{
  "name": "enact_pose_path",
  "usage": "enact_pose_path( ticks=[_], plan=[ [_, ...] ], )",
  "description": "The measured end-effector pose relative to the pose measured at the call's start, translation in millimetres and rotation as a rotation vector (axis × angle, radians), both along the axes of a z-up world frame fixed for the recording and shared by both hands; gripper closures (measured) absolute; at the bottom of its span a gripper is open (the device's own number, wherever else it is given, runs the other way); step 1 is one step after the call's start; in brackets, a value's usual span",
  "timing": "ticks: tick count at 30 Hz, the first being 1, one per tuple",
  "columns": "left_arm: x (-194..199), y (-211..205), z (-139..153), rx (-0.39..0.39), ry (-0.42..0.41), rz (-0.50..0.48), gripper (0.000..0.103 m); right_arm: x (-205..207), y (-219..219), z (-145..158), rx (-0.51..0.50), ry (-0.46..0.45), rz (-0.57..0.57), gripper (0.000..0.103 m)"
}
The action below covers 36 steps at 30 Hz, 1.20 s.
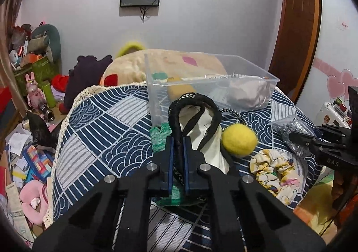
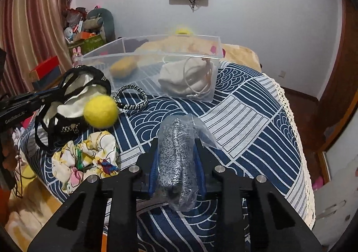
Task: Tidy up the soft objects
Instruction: 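Carry the pouch and plastic scrubber bag into the clear box and release both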
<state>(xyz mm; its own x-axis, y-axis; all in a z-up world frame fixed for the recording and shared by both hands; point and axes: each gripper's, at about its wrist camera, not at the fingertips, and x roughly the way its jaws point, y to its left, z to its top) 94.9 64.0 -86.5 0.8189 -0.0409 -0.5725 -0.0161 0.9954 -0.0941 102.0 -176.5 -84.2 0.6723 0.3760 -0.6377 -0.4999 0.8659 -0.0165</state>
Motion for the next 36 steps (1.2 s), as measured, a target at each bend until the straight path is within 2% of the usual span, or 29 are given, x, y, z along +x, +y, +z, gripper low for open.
enact_pose_path(
  ticks=[20, 29, 36],
  plan=[
    [-6, 14, 48, 0.029, -0.124, 0.071, 0.098, 2, 1, 39, 0.066, -0.089, -0.002, 0.078],
    [-1, 16, 70, 0.029, -0.171, 0.05, 0.098, 7, 13, 59, 0.09, -0.144, 0.026, 0.078],
    [5, 12, 86, 0.043, -0.213, 0.047, 0.098, 18, 22, 65, 0.106, -0.152, 0.043, 0.078]
  ],
)
